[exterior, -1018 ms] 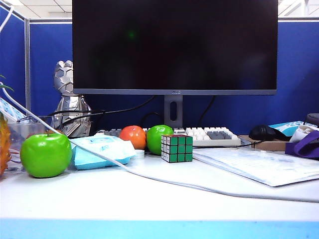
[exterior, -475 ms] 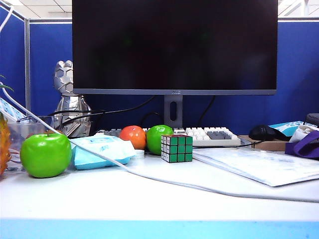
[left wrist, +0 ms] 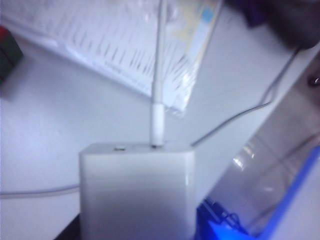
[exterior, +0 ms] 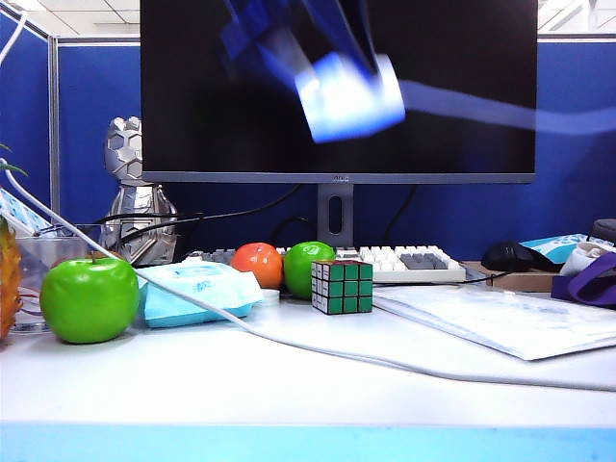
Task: Pick up the Type-C charging cable and the charging base, insert one end of the Type-C charger into the corresponding slot on the base, and finally place the plugged-in charger back on the table.
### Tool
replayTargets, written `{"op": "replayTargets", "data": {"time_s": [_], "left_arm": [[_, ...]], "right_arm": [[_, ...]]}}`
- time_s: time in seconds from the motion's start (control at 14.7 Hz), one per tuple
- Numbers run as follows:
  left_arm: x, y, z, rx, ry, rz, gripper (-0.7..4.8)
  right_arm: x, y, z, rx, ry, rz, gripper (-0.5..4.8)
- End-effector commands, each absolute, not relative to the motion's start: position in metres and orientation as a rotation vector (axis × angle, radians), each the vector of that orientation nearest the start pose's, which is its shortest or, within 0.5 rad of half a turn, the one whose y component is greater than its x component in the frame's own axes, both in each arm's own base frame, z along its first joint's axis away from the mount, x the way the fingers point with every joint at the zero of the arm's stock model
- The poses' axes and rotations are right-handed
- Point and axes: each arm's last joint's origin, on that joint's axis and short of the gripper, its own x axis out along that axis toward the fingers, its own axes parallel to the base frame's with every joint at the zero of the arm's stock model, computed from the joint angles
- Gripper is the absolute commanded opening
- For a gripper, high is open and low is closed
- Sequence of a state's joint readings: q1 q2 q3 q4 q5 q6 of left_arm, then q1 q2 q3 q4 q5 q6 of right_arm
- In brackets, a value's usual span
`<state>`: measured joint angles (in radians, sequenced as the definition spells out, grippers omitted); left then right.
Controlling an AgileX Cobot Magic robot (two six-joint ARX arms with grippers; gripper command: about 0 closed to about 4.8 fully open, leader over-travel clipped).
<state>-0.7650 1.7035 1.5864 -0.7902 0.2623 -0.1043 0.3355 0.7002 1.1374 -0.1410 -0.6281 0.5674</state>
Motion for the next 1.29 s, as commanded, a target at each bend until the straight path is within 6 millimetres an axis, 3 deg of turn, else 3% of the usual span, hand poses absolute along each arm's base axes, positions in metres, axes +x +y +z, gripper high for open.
{"op": "replayTargets", "data": {"time_s": [0.07,0.2,0.27,0.41,0.48,0.61,0.68,0.75,0.88,0.95,1.02,1.09,1.29], "left_arm": [[0.283,-0.280,0.269,0.173,1.060,-0.873,-0.06],[0.295,-0.290,0.238,0.206,1.113,-0.828,-0.06],[0.305,-0.299,0.208,0.221,1.134,-0.800,0.09],[0.310,-0.302,0.205,0.235,1.084,-0.760,0.76],[0.312,-0.304,0.206,0.221,1.059,-0.774,1.68],[0.311,-0.304,0.206,0.221,1.062,-0.777,1.99],[0.312,-0.304,0.206,0.220,1.059,-0.777,2.92],[0.312,-0.304,0.207,0.219,1.056,-0.777,3.41],[0.311,-0.303,0.209,0.218,1.053,-0.778,3.13],[0.311,-0.303,0.212,0.215,1.046,-0.780,2.11],[0.309,-0.302,0.219,0.210,1.032,-0.783,0.70],[0.304,-0.299,0.239,0.196,0.978,-0.798,-0.05],[0.288,-0.284,0.298,0.142,0.814,-0.830,-0.05]], "right_arm": [[0.090,0.049,0.460,0.468,-0.039,1.020,2.73],[0.090,0.049,0.460,0.469,-0.035,1.019,2.73],[0.090,0.050,0.459,0.469,-0.032,1.018,2.73],[0.090,0.049,0.459,0.470,-0.030,1.018,2.73],[0.091,0.050,0.456,0.475,0.002,1.010,2.72],[0.091,0.050,0.455,0.478,0.018,1.006,2.70],[0.091,0.050,0.455,0.478,0.019,1.006,2.69],[0.091,0.050,0.455,0.478,0.019,1.006,2.69],[0.091,0.050,0.455,0.478,0.019,1.006,2.69],[0.091,0.050,0.455,0.474,0.017,1.005,2.43],[0.091,0.050,0.455,0.455,0.007,1.005,1.85],[0.090,0.050,0.455,0.416,-0.016,1.000,0.08],[0.092,0.049,0.455,0.326,-0.082,0.936,-0.06]]}}
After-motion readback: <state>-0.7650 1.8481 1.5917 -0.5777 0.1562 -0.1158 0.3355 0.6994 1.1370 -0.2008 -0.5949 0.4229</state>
